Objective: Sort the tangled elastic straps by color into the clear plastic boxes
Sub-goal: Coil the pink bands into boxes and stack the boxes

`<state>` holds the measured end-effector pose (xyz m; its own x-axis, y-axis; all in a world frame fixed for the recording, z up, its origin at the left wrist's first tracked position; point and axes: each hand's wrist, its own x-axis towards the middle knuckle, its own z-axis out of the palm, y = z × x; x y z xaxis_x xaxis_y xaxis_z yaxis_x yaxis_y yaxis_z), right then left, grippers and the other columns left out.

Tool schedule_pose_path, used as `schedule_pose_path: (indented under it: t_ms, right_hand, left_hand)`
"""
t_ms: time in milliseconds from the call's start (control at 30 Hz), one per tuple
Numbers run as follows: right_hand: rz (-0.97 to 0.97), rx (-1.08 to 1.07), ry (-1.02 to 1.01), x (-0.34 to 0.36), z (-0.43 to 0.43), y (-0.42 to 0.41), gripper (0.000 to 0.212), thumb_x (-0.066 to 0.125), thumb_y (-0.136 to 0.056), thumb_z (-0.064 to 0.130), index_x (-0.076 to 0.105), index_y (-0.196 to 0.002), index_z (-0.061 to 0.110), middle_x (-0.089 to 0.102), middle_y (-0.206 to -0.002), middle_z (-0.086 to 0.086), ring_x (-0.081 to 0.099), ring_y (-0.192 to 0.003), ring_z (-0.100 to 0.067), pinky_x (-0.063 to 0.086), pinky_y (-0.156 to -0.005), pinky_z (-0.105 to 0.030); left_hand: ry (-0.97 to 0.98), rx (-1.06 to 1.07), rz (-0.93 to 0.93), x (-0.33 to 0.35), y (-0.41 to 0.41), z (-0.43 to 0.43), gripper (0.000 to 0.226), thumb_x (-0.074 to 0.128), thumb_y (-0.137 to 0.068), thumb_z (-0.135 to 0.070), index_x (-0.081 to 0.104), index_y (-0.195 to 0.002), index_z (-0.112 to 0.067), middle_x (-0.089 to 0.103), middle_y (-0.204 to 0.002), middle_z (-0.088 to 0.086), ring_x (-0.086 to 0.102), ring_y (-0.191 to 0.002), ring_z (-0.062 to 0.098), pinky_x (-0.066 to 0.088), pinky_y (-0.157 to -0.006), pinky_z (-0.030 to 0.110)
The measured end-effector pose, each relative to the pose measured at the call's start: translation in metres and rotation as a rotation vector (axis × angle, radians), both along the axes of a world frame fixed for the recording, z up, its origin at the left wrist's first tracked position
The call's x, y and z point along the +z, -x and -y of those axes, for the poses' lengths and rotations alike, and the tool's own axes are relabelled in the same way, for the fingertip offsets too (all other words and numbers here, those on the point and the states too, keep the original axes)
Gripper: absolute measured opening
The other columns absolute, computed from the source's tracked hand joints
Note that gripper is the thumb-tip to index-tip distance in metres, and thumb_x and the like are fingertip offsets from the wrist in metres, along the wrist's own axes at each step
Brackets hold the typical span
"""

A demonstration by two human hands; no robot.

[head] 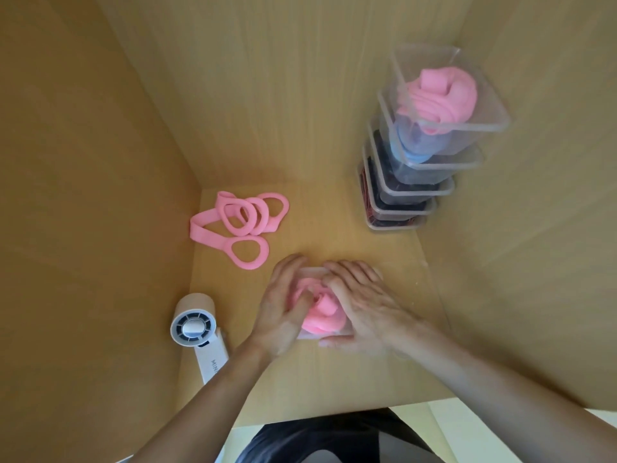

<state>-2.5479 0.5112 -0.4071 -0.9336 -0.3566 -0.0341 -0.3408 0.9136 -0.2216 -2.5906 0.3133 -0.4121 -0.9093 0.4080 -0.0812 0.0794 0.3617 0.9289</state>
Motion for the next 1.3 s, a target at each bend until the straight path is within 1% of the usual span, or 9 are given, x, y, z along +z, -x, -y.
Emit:
schedule_pose_path:
  t_ms: [133,267,333,434,867,967,1100,1234,1301]
  right_hand:
    - [0.045,-0.110,0.147,0.008,0.002,0.001,0.100,0.062,-0.060,0.084,0.041,-0.136,0.021,0.038,-0.153,-0.002,0.034,-0.138,-0.021,0.018,-0.113,-0.028]
    - [0.177,-0.239,0.391,0.021,0.001,-0.003,0.093,0.076,-0.060,0.074,0.040,-0.134,0.032,0.036,-0.137,0.021,0.032,-0.130,-0.006,0.026,-0.105,-0.021]
    - [0.246,-0.315,0.513,0.029,-0.001,-0.005,0.083,0.078,-0.061,0.071,0.041,-0.129,0.042,0.041,-0.131,0.026,0.041,-0.124,-0.003,0.039,-0.101,-0.027]
    - [0.333,-0.357,0.615,0.038,-0.001,-0.008,0.072,0.079,-0.062,0.069,0.043,-0.122,0.049,0.049,-0.126,0.027,0.049,-0.117,0.002,0.049,-0.095,-0.032]
    - [0.390,-0.469,0.822,0.038,0.006,-0.016,0.081,0.079,-0.058,0.079,0.051,-0.125,0.043,0.058,-0.127,0.024,0.054,-0.121,0.001,0.045,-0.105,-0.037]
    - [0.366,-0.490,0.800,0.045,0.002,-0.013,0.073,0.079,-0.060,0.075,0.051,-0.120,0.044,0.058,-0.128,0.024,0.051,-0.125,0.002,0.041,-0.107,-0.036]
    - [0.342,-0.493,0.801,0.057,-0.003,-0.012,0.068,0.080,-0.064,0.065,0.052,-0.120,0.039,0.058,-0.130,0.020,0.049,-0.128,0.000,0.039,-0.111,-0.037]
    - [0.315,-0.479,0.794,0.068,-0.004,-0.013,0.070,0.082,-0.063,0.063,0.051,-0.121,0.040,0.057,-0.131,0.021,0.047,-0.129,0.002,0.037,-0.112,-0.036]
    - [0.277,-0.478,0.783,0.076,-0.004,-0.013,0.071,0.081,-0.061,0.065,0.051,-0.121,0.041,0.056,-0.130,0.022,0.047,-0.127,0.003,0.038,-0.111,-0.035]
  left_hand:
    - [-0.100,0.080,0.157,-0.004,-0.023,0.017,0.098,0.065,-0.071,-0.076,0.027,-0.152,-0.036,0.035,-0.141,-0.047,0.032,-0.136,-0.019,0.030,-0.103,0.001]
    - [-0.074,0.007,0.150,-0.011,-0.040,0.025,0.131,0.081,-0.057,-0.076,0.012,-0.160,-0.032,0.030,-0.153,-0.033,0.028,-0.143,-0.011,0.026,-0.112,0.008]
    - [-0.072,-0.013,0.129,-0.011,-0.040,0.021,0.130,0.087,-0.056,-0.069,0.016,-0.158,-0.035,0.037,-0.151,-0.031,0.030,-0.142,-0.010,0.029,-0.111,0.008]
    - [-0.075,0.040,0.100,-0.010,-0.038,0.015,0.115,0.087,-0.052,-0.072,0.033,-0.148,-0.041,0.048,-0.133,-0.044,0.042,-0.127,-0.018,0.034,-0.093,-0.002]
    - [-0.090,0.081,0.100,-0.011,-0.034,0.022,0.102,0.095,-0.053,-0.057,0.042,-0.139,-0.051,0.062,-0.127,-0.028,0.056,-0.121,-0.005,0.044,-0.089,0.005]
    - [-0.089,0.078,0.112,-0.015,-0.038,0.029,0.110,0.097,-0.054,-0.051,0.035,-0.145,-0.053,0.057,-0.134,-0.028,0.051,-0.127,-0.006,0.043,-0.093,0.006]
    - [-0.047,0.060,0.131,-0.018,-0.045,0.031,0.127,0.097,-0.052,-0.053,0.021,-0.153,-0.047,0.050,-0.142,-0.026,0.048,-0.133,-0.001,0.044,-0.105,0.023]
    - [0.023,0.095,0.120,-0.018,-0.049,0.026,0.136,0.094,-0.047,-0.056,0.006,-0.150,-0.061,0.046,-0.143,-0.032,0.037,-0.135,-0.014,0.033,-0.097,0.007]
    - [0.047,0.116,0.122,-0.016,-0.048,0.026,0.139,0.094,-0.046,-0.056,-0.002,-0.146,-0.067,0.043,-0.145,-0.033,0.037,-0.134,-0.015,0.036,-0.097,0.011]
